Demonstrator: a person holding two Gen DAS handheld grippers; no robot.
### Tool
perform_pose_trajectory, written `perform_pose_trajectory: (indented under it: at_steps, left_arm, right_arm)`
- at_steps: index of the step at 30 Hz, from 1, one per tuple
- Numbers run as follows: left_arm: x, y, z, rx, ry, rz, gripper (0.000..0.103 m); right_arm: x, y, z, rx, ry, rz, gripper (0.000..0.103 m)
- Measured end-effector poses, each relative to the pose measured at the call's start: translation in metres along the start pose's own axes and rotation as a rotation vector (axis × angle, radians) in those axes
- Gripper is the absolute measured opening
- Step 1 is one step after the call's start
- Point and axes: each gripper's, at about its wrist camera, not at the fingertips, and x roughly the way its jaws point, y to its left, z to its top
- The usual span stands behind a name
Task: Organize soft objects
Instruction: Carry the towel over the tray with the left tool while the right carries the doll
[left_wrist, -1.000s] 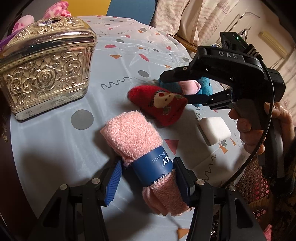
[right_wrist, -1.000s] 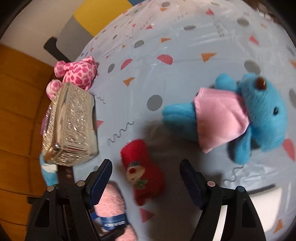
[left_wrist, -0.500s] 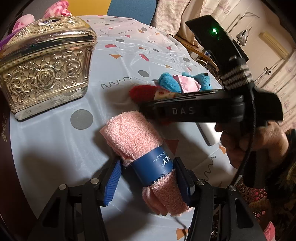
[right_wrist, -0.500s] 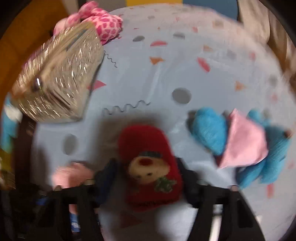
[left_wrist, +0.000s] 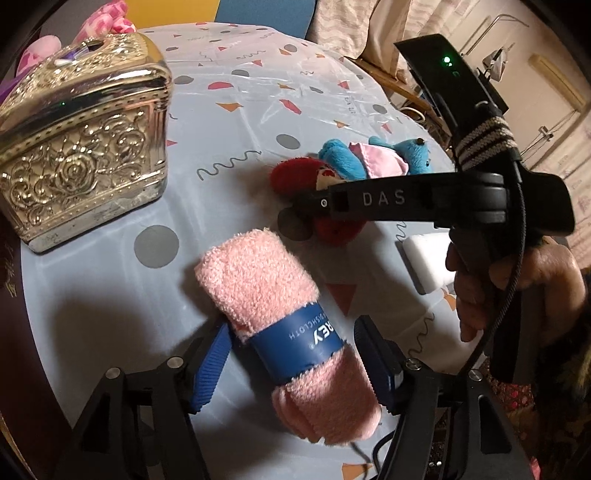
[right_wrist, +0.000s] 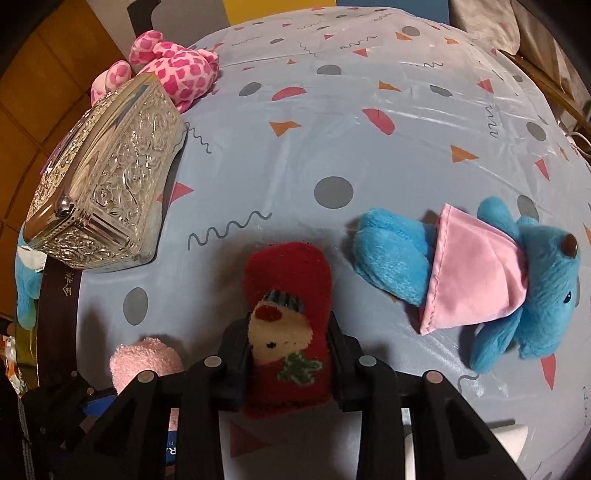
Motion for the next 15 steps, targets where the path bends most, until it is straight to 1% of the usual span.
perform_pose_trajectory:
  at_steps: [1, 2, 4, 7, 10, 13, 15]
  left_arm:
    - [0.001, -0.001, 0.001, 0.006, 0.002, 0.009, 0.052]
    - [0.002, -0.003, 0.001, 0.018, -0.002, 0.03, 0.046]
    - [0.003, -0.004, -0.001, 0.045, -0.02, 0.06, 0.04]
    - [-0.002, -0.001, -0.004, 0.038, -0.031, 0.063, 0.037]
    - [-0.014, -0.002, -0.008, 0.071, -0.061, 0.088, 0.036]
    - [-0.031, -0.002, -0.013, 0.097, -0.092, 0.087, 0.036]
    - [-0.045, -0.001, -0.016, 0.112, -0.116, 0.08, 0.036]
  right_arm:
    - [-0.001, 0.001, -0.002, 0.0, -0.001, 0.0, 0.032]
    - [-0.002, 0.001, -0.002, -0.006, -0.001, -0.003, 0.032]
    - [0.0, 0.005, -0.007, -0.037, -0.003, -0.026, 0.032]
    - [0.0, 0.013, -0.013, -0.092, -0.014, -0.067, 0.033]
    - [0.0, 0.019, -0.016, -0.121, -0.025, -0.093, 0.033]
    - [0.001, 0.026, -0.022, -0.164, -0.044, -0.123, 0.034]
    - [0.002, 0.029, -0.024, -0.174, -0.051, -0.128, 0.034]
